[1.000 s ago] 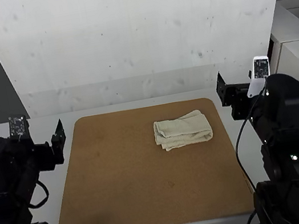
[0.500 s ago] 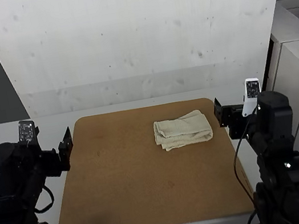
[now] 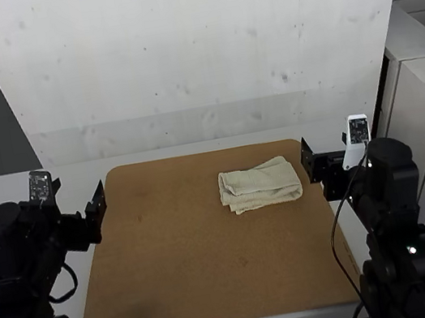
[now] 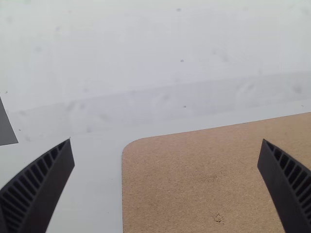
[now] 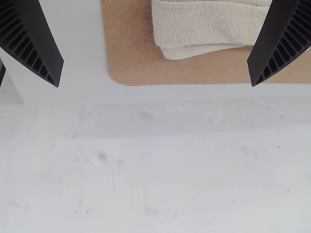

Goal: Fold the towel.

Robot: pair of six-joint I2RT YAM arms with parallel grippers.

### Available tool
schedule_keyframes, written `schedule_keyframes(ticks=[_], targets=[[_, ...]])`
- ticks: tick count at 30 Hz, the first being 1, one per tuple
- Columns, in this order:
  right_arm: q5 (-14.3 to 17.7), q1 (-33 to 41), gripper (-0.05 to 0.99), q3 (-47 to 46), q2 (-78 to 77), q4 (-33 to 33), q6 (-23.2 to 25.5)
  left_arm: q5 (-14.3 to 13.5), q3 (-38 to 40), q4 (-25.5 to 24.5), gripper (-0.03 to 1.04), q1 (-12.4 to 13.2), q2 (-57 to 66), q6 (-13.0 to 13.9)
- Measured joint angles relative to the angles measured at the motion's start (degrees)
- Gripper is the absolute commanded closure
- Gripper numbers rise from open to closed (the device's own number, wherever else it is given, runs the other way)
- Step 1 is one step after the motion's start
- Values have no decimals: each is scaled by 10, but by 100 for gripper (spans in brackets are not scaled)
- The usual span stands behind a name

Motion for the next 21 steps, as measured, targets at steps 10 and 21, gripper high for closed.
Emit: schedule_keyframes(ticks=[10,21], targets=[[0,0,-3,0,1,0,1,8,0,0,2,0,0,0],[0,0,-3,0,1,0,1,10,0,0,2,0,0,0]])
